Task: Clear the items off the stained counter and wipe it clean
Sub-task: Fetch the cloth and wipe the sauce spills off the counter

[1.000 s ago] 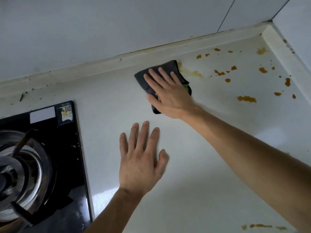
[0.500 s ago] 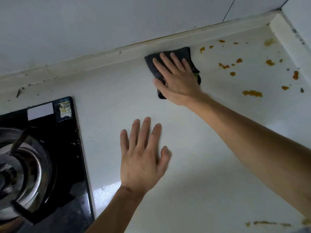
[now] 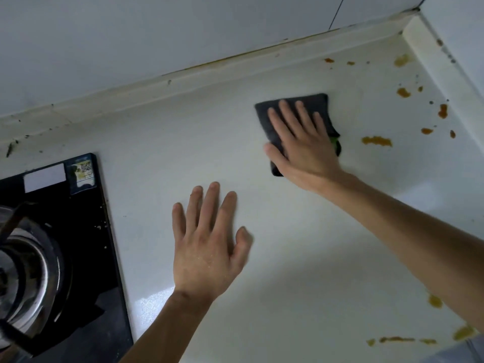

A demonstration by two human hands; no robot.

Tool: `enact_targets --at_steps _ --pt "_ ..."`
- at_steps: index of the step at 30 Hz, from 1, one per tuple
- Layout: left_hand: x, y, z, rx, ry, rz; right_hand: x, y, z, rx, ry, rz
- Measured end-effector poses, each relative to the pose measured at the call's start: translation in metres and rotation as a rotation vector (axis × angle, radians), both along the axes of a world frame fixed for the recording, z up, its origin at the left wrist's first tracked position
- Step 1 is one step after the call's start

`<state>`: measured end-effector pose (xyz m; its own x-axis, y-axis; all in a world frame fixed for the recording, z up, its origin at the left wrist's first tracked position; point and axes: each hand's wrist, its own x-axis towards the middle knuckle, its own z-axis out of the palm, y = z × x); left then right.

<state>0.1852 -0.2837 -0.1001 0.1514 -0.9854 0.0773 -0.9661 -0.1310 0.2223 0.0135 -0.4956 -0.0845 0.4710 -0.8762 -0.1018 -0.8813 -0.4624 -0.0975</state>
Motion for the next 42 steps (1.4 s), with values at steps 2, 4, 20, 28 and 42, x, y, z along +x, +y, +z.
enact_targets --at_steps 2,4,20,28,42 --pt "0.002 0.001 -0.002 -0.008 -0.002 -0.006 0.007 -0.029 0.001 0.020 -0.015 0.066" --pt "0.004 0.001 -0.004 -0.010 -0.003 -0.004 0.002 -0.067 0.003 0.030 -0.014 0.021" --pt "-0.003 0.001 0.006 0.020 0.000 -0.002 -0.139 0.053 0.001 0.029 0.038 -0.199" --pt "-0.002 0.001 0.005 0.000 0.011 -0.008 -0.083 0.048 0.002 -0.005 -0.025 -0.358" --pt "-0.004 0.001 0.011 0.032 0.032 -0.034 -0.122 0.157 -0.004 -0.034 0.017 -0.460"
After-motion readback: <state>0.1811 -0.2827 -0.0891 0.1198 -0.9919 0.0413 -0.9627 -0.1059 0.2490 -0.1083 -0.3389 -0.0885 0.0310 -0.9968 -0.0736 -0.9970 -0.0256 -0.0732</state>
